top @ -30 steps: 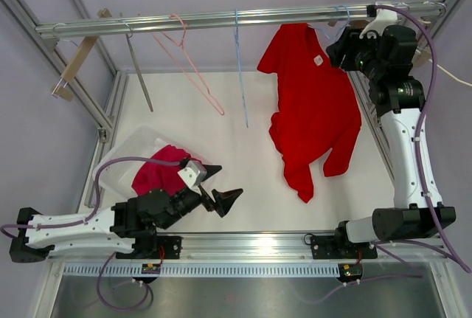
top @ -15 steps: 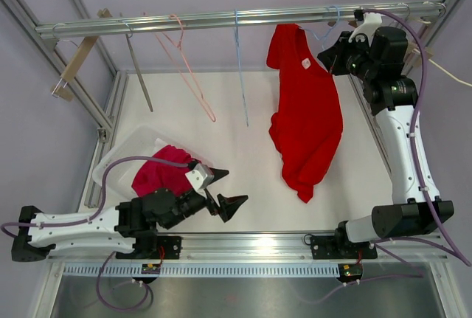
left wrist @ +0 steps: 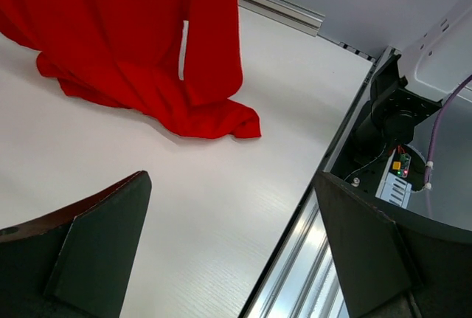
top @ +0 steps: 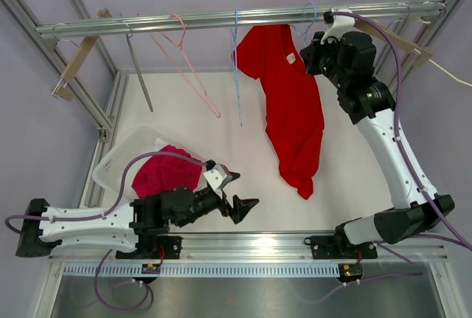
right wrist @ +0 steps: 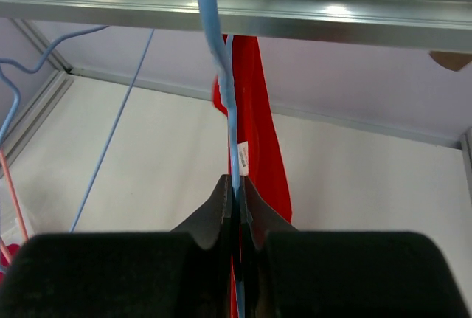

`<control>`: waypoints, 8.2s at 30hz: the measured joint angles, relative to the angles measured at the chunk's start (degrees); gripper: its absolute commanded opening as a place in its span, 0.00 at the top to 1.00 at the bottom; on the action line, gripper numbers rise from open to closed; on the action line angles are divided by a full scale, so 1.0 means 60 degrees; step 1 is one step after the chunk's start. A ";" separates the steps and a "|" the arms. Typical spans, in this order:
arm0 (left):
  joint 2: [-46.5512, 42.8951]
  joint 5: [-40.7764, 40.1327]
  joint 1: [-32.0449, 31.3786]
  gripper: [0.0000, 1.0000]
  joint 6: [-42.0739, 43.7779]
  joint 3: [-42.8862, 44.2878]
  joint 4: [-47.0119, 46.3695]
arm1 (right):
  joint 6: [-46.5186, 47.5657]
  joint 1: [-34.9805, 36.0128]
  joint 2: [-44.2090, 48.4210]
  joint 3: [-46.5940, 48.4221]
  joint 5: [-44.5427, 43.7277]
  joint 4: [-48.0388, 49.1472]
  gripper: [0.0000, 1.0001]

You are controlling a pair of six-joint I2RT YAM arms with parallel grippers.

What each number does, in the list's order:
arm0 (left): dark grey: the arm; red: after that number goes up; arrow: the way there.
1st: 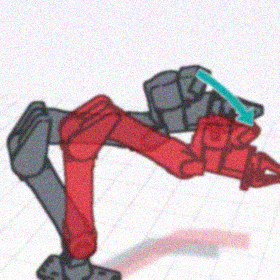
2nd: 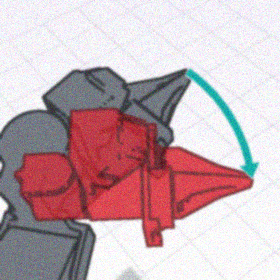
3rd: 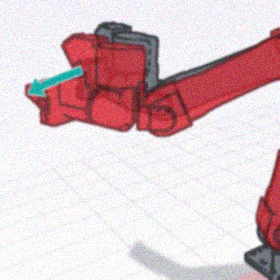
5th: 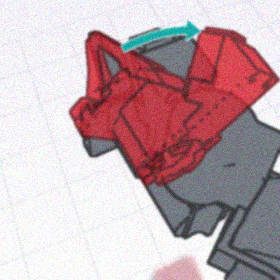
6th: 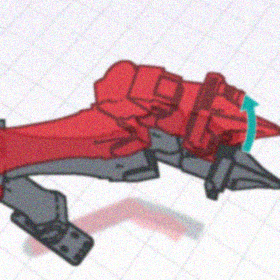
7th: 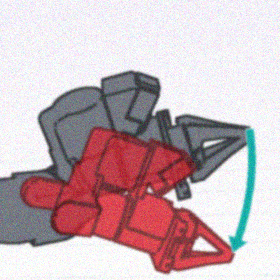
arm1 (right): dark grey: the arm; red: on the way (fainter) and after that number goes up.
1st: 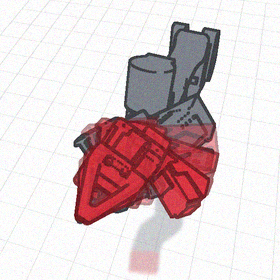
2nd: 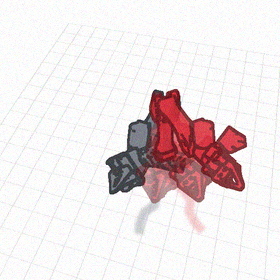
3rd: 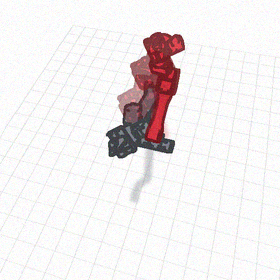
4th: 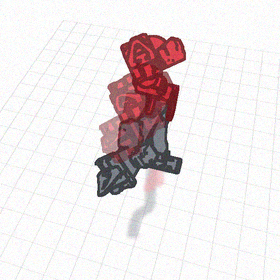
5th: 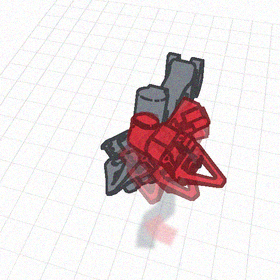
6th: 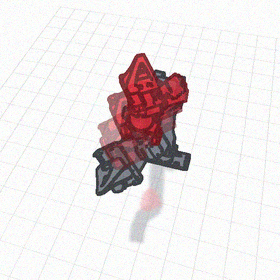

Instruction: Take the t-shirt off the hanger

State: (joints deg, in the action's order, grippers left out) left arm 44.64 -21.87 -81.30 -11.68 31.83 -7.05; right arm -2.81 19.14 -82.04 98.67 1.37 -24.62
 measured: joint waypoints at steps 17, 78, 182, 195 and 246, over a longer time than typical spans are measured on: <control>0.1818 0.0474 0.0004 0.01 -0.0390 0.1366 -0.0419 | -0.0922 0.0018 0.2925 -0.4058 -0.0973 0.2798 1.00; 0.6415 0.2022 -0.1082 1.00 -0.1905 0.2973 -0.1249 | -0.3384 0.1126 0.4299 -0.3100 -0.0178 0.2568 1.00; -0.1158 -0.6991 0.1049 1.00 0.8976 0.5417 0.1137 | -0.3129 0.1475 1.0775 -0.5563 -0.2018 -0.2251 1.00; -0.4328 -0.9278 0.1078 1.00 0.4962 0.3909 0.3898 | -0.2976 0.1475 1.0426 -0.5577 -0.1672 -0.1989 1.00; -0.3869 -0.8954 0.1792 0.01 0.1209 0.2346 0.7278 | -0.0055 0.1479 0.0262 -0.0066 -0.1832 0.1126 1.00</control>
State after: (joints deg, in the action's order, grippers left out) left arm 21.43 -75.59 -70.54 -4.43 45.91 36.62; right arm -3.14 28.01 -80.47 98.28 -9.63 -17.87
